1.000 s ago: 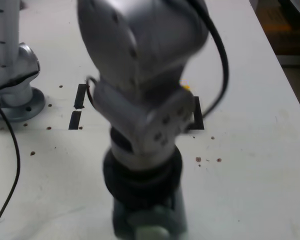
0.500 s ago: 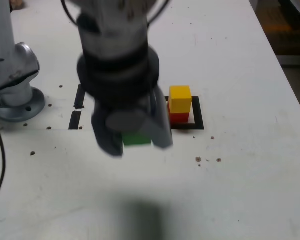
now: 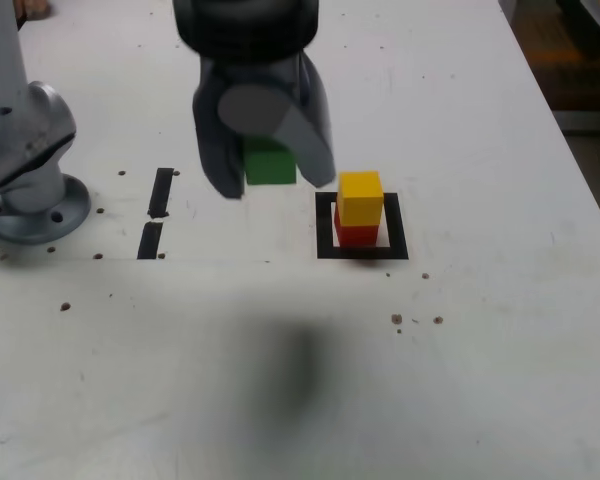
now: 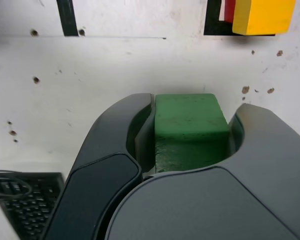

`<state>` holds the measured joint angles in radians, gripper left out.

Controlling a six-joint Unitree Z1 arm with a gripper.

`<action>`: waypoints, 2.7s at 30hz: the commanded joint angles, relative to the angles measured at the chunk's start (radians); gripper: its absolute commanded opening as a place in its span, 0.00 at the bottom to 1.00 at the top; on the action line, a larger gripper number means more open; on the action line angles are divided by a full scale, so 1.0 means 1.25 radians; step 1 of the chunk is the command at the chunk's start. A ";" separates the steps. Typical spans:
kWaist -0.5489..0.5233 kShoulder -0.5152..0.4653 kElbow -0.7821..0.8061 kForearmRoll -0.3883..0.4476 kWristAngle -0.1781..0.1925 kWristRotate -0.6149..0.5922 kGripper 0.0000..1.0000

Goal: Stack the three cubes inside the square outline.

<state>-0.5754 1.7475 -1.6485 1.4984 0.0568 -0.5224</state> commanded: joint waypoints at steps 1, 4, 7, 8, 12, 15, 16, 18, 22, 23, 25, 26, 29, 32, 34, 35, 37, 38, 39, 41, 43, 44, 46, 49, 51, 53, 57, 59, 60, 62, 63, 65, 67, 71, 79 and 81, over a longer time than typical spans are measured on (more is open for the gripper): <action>0.026 -0.007 -0.003 0.007 -0.009 0.036 0.13; 0.064 -0.006 -0.009 0.012 -0.021 0.088 0.13; 0.099 -0.002 -0.015 0.012 -0.034 0.135 0.13; 0.110 0.001 -0.017 0.012 -0.039 0.150 0.13; 0.153 0.019 -0.025 0.010 -0.055 0.205 0.13; 0.178 0.035 -0.025 0.002 -0.065 0.237 0.13; 0.186 0.041 -0.025 -0.002 -0.067 0.247 0.13; 0.201 0.053 -0.026 -0.011 -0.071 0.266 0.13; 0.230 0.077 -0.033 -0.032 -0.074 0.301 0.13; 0.237 0.082 -0.036 -0.037 -0.074 0.309 0.13; 0.249 0.091 -0.040 -0.048 -0.074 0.323 0.13; 0.255 0.095 -0.041 -0.054 -0.074 0.328 0.13; 0.271 0.105 -0.041 -0.074 -0.074 0.343 0.13; 0.283 0.112 -0.039 -0.087 -0.077 0.353 0.13; 0.289 0.116 -0.037 -0.095 -0.079 0.359 0.13; 0.292 0.118 -0.035 -0.100 -0.080 0.362 0.13; 0.296 0.122 -0.030 -0.109 -0.083 0.366 0.13; 0.298 0.124 -0.028 -0.115 -0.084 0.368 0.13; 0.300 0.125 -0.025 -0.120 -0.085 0.370 0.13; 0.304 0.128 -0.019 -0.130 -0.089 0.374 0.13; 0.309 0.131 -0.013 -0.140 -0.092 0.377 0.13; 0.311 0.133 -0.010 -0.145 -0.094 0.379 0.13; 0.314 0.134 -0.003 -0.156 -0.096 0.382 0.13; 0.321 0.136 0.009 -0.174 -0.099 0.386 0.14; 0.325 0.136 0.016 -0.185 -0.101 0.390 0.14; 0.329 0.136 0.024 -0.193 -0.102 0.393 0.14; 0.332 0.135 0.037 -0.208 -0.102 0.396 0.16; 0.333 0.135 0.043 -0.214 -0.103 0.396 0.17; 0.334 0.135 0.046 -0.217 -0.103 0.396 0.19; 0.334 0.135 0.051 -0.221 -0.106 0.396 0.24; 0.335 0.135 0.054 -0.223 -0.107 0.396 0.27; 0.335 0.136 0.058 -0.225 -0.109 0.396 0.34; 0.335 0.136 0.062 -0.228 -0.110 0.396 0.40; 0.335 0.136 0.066 -0.235 -0.109 0.396 0.49; 0.335 0.136 0.071 -0.241 -0.107 0.396 0.63; 0.335 0.135 0.071 -0.242 -0.106 0.396 0.67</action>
<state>-0.1577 1.9152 -1.5611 1.1978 -0.0768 -0.0290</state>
